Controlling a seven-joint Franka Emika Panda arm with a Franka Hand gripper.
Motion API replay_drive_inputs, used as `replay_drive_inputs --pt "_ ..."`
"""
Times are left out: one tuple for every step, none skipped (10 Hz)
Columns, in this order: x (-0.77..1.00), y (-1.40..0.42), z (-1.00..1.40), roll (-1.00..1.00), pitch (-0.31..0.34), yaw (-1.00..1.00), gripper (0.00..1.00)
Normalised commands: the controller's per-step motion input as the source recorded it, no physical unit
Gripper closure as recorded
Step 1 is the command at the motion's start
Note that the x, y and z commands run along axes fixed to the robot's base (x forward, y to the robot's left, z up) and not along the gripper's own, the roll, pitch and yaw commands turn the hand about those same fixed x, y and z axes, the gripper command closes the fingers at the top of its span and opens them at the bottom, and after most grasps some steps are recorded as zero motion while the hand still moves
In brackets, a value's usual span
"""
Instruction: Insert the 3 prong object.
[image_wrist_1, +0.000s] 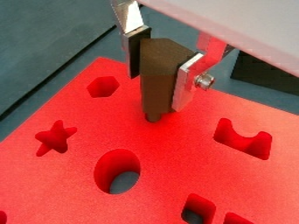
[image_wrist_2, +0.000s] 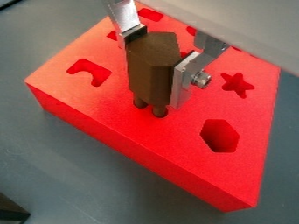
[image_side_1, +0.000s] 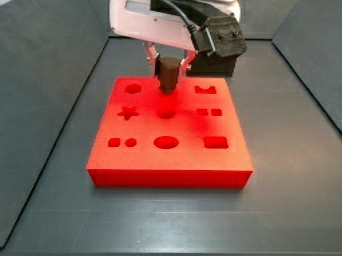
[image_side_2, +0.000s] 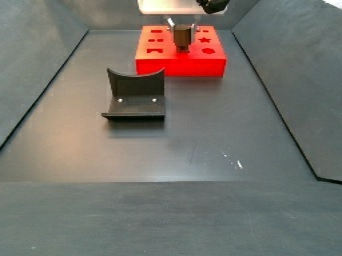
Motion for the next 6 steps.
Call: replay_drive_inputs --pt "-0.05 -0.22 -0.39 0.49 0.0 -0.03 1.0" --pt "-0.09 0.0 -0.21 0.08 -0.004 0.0 1.0" --pt "0.0 0.01 -0.26 -0.08 -0.019 0.0 1.0" --pt "0.0 0.1 -0.4 -0.31 -0.129 0.0 1.0" --pt "0.0 0.09 -0.35 -0.37 -0.15 0.06 1.0" --pt "-0.05 0.05 -0.38 -0.32 -0.154 0.08 1.0"
